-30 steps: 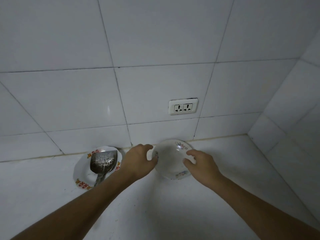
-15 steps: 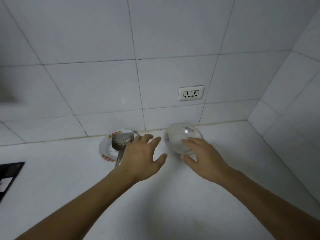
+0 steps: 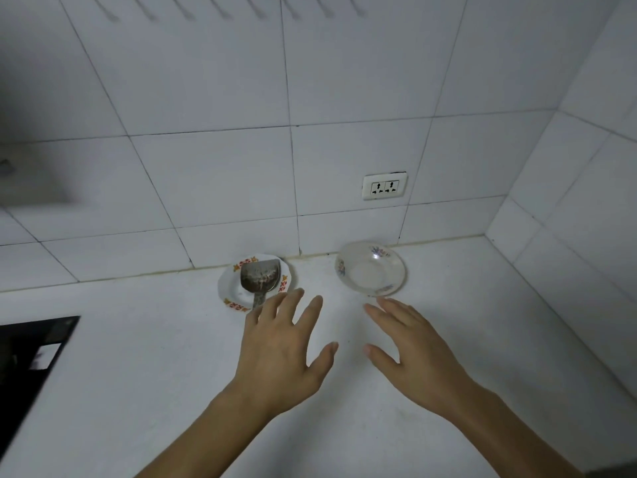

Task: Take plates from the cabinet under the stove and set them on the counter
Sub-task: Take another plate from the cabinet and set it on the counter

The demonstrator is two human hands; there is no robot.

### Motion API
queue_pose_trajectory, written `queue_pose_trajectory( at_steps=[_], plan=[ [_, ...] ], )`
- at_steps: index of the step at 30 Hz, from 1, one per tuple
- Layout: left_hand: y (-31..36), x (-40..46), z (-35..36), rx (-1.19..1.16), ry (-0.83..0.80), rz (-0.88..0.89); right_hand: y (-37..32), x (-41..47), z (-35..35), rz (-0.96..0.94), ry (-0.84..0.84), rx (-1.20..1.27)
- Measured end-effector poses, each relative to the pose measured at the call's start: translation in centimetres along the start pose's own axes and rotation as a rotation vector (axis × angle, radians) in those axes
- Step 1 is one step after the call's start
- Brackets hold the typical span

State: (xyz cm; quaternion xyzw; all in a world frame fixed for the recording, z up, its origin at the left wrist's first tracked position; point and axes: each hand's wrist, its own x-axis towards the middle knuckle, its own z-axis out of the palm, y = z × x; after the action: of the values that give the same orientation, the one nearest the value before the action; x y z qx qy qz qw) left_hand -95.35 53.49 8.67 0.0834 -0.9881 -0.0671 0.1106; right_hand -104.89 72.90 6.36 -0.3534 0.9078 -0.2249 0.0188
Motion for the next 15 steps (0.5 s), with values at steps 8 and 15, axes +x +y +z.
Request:
queue_pose_trajectory(
  at_steps=[8,15],
  plan=[
    [-1.0,-1.8,-0.3,-0.005,-0.010,0.013,-2.2,-1.4,0.0,0.047,-0.022,0.021],
    [-1.6,-3.3,-1.4,0.009,0.000,-0.027,-3.3,-2.0,0.4,-0.017,-0.032,0.023]
  ],
)
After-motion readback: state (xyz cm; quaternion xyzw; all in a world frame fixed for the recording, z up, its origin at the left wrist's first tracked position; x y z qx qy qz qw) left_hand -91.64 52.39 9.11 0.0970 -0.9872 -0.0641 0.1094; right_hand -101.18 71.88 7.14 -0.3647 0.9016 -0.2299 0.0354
